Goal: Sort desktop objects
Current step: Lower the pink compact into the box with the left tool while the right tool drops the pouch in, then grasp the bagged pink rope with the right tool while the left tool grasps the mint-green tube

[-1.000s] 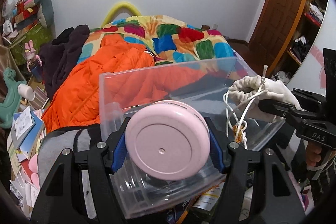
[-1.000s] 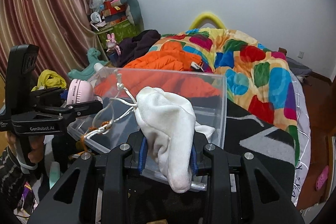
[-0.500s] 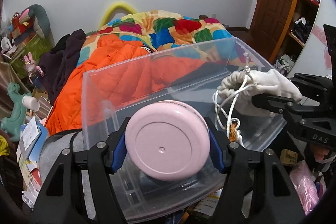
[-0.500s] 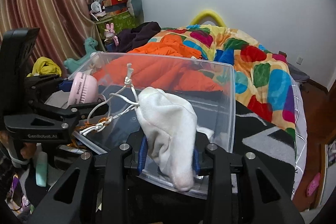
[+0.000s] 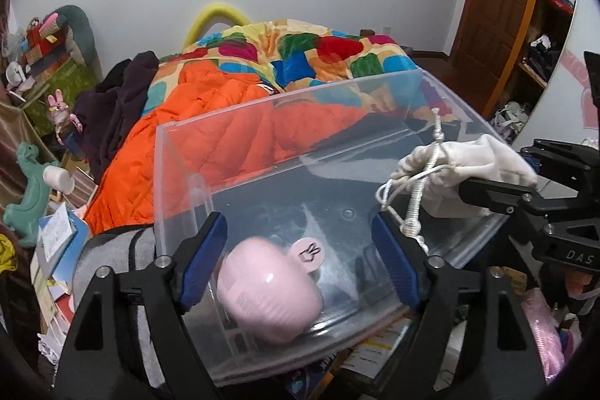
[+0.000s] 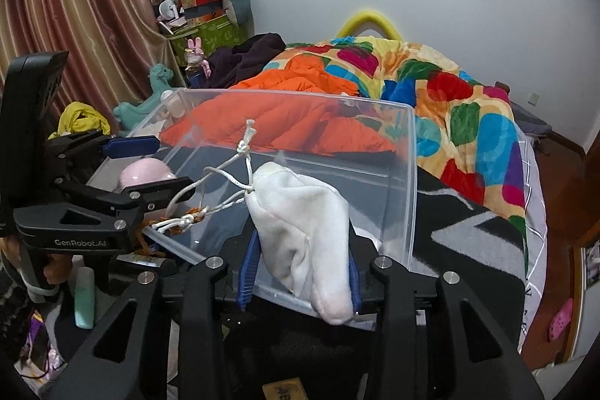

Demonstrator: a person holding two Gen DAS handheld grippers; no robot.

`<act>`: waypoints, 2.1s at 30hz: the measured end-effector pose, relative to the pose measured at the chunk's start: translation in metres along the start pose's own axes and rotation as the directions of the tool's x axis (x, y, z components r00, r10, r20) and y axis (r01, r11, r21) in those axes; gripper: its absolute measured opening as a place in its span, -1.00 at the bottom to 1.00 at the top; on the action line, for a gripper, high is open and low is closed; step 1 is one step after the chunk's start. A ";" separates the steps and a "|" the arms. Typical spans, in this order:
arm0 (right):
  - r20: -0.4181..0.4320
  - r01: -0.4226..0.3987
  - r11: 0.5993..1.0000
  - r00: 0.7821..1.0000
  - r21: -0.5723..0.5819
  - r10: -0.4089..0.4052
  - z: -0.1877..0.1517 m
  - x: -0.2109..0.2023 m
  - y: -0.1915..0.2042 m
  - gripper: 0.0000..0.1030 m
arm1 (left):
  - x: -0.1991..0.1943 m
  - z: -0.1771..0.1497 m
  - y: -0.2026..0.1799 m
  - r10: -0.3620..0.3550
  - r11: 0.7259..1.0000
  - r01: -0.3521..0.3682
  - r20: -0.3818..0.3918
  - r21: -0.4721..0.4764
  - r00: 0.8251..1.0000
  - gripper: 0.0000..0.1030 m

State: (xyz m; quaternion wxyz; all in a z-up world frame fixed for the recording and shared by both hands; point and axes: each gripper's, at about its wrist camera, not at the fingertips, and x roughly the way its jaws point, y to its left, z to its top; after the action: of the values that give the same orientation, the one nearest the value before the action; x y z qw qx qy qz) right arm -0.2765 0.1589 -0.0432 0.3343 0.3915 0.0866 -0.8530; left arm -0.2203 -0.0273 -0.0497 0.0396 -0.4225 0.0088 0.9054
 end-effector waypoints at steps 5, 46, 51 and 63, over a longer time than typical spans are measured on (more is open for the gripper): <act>0.017 -0.026 1.000 1.000 0.007 0.026 0.001 -0.012 0.004 -0.09 | -0.013 -0.001 -0.010 0.017 0.999 -0.018 0.028 0.042 0.999 0.66; 0.120 0.015 0.991 0.992 0.130 -0.031 -0.103 -0.099 0.032 0.72 | -0.070 -0.142 0.005 -0.029 0.996 0.017 -0.135 -0.088 0.990 0.86; 0.059 -0.001 0.993 0.998 0.114 -0.005 -0.110 -0.079 0.041 0.72 | -0.068 -0.150 -0.008 0.004 0.999 -0.011 -0.125 -0.050 0.992 0.87; -0.027 0.039 0.999 0.999 0.001 -0.039 -0.140 -0.068 0.046 0.69 | -0.059 -0.138 -0.013 -0.017 0.999 0.012 -0.105 -0.052 0.994 0.88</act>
State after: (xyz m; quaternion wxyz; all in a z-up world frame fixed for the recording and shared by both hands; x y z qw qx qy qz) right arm -0.1299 0.2149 -0.0833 0.3160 0.4015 0.0980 -0.8540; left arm -0.0759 -0.0248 -0.0925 0.0349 -0.4709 -0.0156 0.8814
